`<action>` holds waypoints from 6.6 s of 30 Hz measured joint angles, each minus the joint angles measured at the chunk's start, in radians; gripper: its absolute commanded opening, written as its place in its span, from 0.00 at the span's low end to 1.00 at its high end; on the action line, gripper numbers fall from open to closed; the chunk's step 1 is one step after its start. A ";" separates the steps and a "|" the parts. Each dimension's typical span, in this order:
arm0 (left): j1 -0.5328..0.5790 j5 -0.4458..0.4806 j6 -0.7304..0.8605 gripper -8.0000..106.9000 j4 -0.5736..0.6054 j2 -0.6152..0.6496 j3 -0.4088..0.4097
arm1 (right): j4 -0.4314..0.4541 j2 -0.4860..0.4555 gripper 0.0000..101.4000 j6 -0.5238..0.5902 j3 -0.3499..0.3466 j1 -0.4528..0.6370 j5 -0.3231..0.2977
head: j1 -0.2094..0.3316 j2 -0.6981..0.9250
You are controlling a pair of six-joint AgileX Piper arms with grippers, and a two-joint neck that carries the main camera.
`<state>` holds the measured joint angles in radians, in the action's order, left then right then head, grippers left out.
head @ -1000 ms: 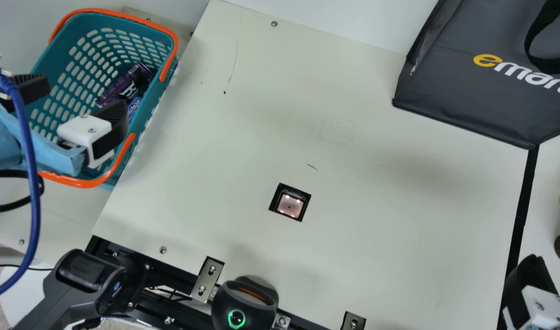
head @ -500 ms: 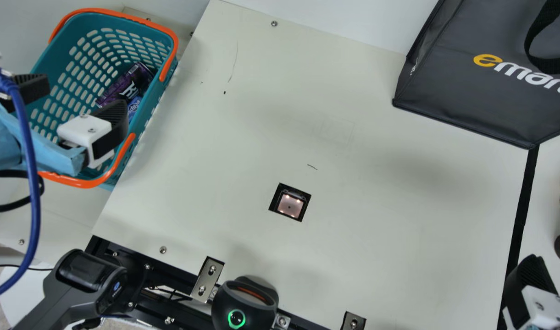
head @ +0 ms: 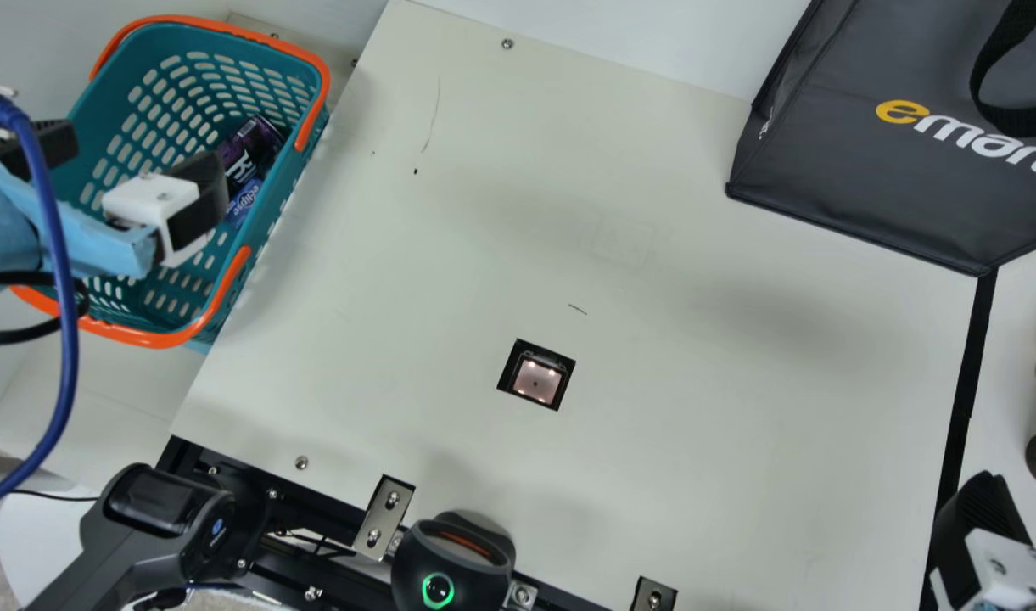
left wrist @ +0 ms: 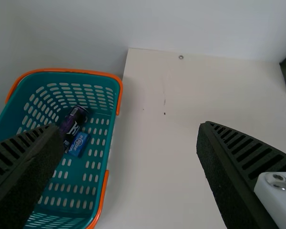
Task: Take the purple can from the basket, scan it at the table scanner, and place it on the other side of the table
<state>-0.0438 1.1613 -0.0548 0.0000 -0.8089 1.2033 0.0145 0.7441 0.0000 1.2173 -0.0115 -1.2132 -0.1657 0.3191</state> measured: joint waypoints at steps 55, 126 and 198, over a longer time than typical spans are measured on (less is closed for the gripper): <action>-0.559 -0.332 0.606 0.85 0.226 -0.660 -0.001 | 0.000 0.000 0.94 0.000 0.000 0.000 -0.001 | 0.000 -0.002; -0.467 -0.581 1.041 0.85 0.198 -1.544 0.334 | 0.000 0.000 0.94 0.000 0.000 0.000 -0.001 | 0.000 -0.002; -0.467 -0.696 0.602 0.00 0.399 -0.604 -0.131 | 0.000 0.000 0.94 0.000 0.000 0.000 0.000 | 0.000 0.000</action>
<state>-0.5113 0.4653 0.5472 0.3995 -1.4125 1.0721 0.0145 0.7441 0.0000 1.2173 -0.0115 -1.2129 -0.1657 0.3191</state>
